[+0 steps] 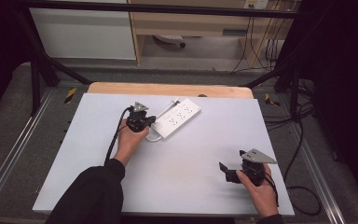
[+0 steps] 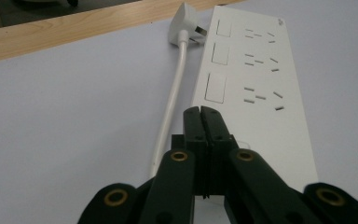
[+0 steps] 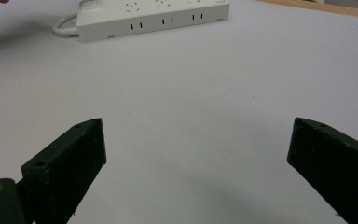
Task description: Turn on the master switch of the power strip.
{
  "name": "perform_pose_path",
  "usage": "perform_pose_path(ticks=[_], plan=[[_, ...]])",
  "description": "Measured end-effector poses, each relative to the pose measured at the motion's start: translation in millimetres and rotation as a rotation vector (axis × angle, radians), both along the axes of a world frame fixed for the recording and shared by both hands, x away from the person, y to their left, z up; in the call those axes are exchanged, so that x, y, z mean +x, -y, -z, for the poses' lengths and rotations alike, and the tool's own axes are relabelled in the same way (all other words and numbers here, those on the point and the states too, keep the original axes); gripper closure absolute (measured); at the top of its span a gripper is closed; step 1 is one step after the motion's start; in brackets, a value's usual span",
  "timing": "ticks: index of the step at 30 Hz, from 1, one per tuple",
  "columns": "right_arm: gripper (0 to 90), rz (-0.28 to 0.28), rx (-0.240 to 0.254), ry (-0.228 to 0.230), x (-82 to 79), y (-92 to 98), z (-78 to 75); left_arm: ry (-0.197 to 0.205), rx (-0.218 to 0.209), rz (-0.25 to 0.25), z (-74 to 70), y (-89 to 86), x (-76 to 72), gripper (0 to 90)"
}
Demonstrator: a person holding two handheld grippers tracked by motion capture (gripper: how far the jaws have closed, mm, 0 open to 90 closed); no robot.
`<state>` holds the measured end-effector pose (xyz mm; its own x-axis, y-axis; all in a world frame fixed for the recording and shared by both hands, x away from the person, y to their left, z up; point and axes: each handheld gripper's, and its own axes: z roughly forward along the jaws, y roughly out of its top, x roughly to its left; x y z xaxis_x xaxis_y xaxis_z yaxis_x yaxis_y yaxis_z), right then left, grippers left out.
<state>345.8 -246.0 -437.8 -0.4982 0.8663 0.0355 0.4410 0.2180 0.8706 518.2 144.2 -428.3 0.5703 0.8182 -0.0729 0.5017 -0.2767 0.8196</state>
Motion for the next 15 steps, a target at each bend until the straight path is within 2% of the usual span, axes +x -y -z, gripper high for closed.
perform_pose_path(ticks=[15], plan=[[4.7, -0.001, -0.004, 0.006, 0.1, 0.1, -0.2, -0.014, 0.022, 0.034, 2.2, 7.1, -3.2, 90.0]])
